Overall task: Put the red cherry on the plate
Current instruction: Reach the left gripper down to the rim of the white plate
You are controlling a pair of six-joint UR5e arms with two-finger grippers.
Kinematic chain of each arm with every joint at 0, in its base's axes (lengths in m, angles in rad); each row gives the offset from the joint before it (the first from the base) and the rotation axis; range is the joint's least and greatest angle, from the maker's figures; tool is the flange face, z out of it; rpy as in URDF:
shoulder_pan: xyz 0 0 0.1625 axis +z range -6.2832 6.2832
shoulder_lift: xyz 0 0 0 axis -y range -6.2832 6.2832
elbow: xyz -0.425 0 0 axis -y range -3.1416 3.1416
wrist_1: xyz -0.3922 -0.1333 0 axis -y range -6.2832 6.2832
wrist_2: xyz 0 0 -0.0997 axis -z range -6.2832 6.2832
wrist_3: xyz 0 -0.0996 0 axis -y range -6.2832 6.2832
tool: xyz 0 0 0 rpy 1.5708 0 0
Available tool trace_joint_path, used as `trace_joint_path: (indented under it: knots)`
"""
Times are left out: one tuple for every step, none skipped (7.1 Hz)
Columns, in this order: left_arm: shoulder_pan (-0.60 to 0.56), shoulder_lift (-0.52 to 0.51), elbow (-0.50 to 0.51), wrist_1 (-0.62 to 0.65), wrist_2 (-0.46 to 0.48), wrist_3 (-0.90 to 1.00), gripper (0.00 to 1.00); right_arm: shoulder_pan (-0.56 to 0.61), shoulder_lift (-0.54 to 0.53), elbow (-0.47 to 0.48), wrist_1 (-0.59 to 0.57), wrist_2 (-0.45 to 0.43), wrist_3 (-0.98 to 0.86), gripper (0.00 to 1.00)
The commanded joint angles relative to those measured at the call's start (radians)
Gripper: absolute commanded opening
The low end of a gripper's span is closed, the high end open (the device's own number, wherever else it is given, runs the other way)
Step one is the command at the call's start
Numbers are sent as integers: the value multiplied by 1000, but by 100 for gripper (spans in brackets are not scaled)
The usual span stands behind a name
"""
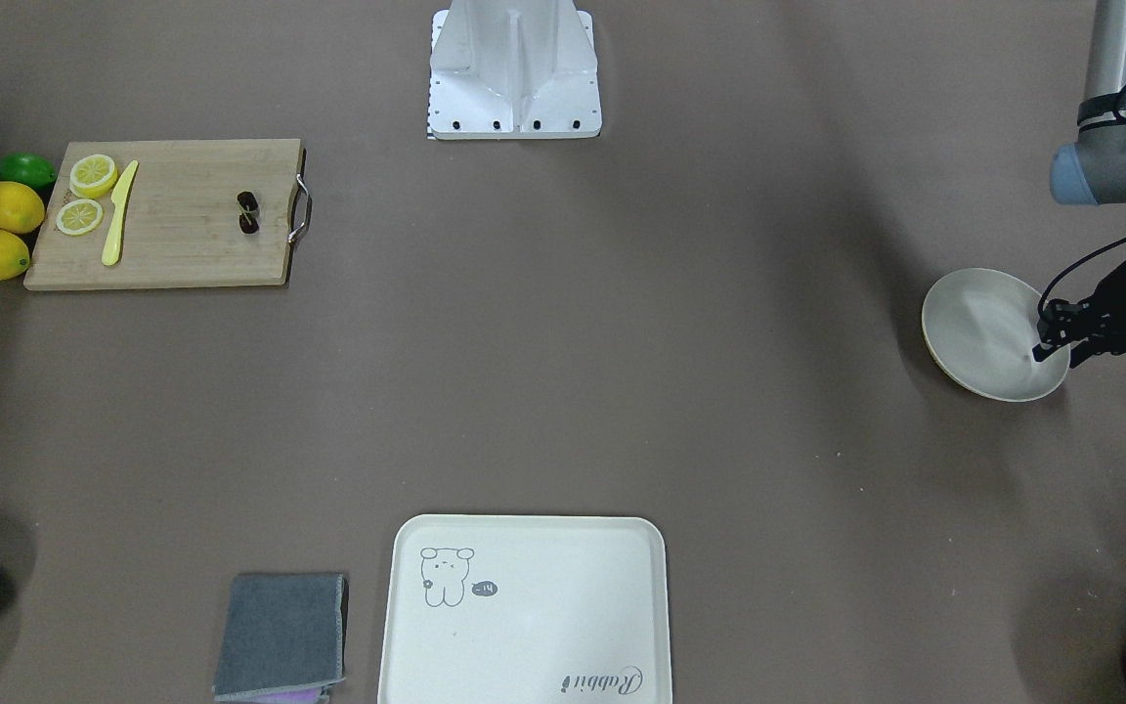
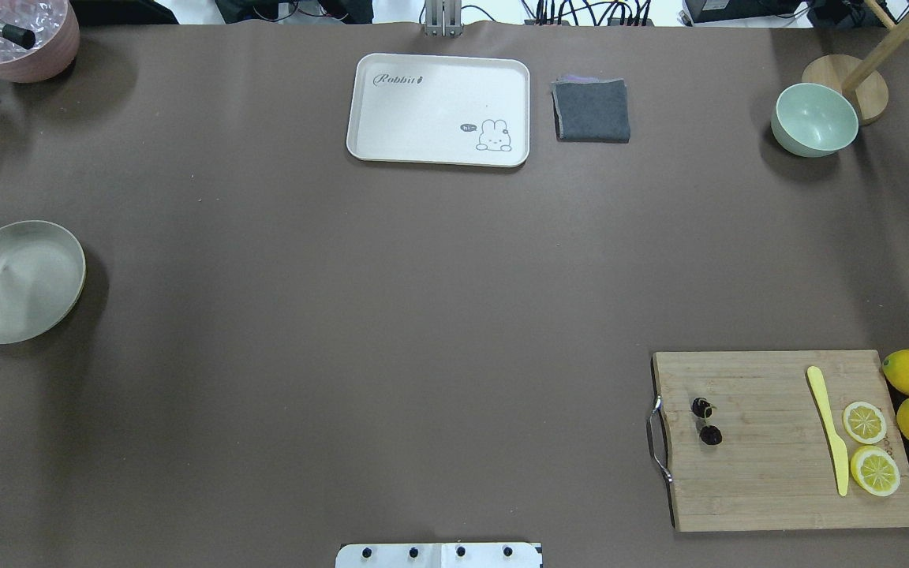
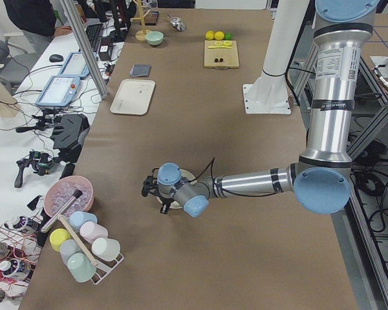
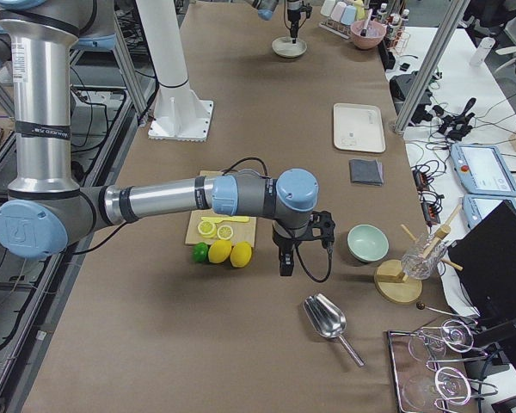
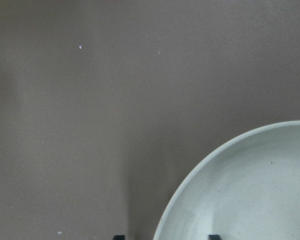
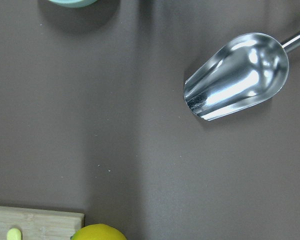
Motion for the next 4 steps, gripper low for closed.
trace_joint_path:
  knots:
    - [-1,4,-3,0,-2,3,0,0,-3,26,-3,-1,5,100]
    - [-24,3,-5,-2,-31,1,0,0,-8,26,-2,0,23,100]
    - [-63,-6,-3,6,-92,1,0,0,-8,27,-2,0,24,100]
    - [-103,-13,-5,8,-173,1,0,0,-2,27,-2,2,24,100]
